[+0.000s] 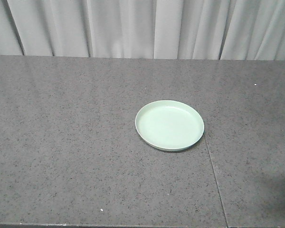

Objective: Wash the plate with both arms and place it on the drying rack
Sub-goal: 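Move the right gripper toward the rim of the pale green plate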

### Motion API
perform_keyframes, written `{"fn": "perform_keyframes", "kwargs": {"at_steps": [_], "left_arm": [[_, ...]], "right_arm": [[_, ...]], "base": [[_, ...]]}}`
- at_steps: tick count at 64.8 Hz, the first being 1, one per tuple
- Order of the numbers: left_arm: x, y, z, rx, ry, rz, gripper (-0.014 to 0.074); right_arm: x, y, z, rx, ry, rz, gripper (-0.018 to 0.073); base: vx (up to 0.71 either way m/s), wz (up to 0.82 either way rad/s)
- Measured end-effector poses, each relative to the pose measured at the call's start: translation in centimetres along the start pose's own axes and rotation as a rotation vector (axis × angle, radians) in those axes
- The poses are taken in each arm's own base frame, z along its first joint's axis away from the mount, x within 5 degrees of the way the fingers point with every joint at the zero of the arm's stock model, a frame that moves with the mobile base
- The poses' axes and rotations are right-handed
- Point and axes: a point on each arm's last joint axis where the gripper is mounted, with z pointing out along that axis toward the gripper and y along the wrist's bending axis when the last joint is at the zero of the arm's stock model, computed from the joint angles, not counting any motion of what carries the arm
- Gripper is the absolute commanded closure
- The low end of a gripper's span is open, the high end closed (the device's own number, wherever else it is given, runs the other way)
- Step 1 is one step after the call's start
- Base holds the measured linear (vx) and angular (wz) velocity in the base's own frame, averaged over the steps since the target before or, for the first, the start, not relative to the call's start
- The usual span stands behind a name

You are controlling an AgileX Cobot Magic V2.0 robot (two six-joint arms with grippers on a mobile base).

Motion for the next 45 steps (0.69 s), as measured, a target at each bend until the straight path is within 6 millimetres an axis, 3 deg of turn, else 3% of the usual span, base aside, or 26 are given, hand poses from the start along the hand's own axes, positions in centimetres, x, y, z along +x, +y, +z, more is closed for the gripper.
{"fn": "perform_keyframes", "kwargs": {"at_steps": [22, 45], "left_arm": [[0.0, 0.0, 0.0, 0.000, 0.000, 0.000, 0.0603], [0.0, 0.0, 0.0, 0.000, 0.000, 0.000, 0.0603]], "right_arm": [[-3.0, 0.5, 4.0, -0.087, 0.153, -0.159, 0.0123], [-5.0, 2.3, 10.2, -0.145, 0.309, -0.207, 0.0124]], "base": [[0.00, 0.00], [0.00, 0.00]]}}
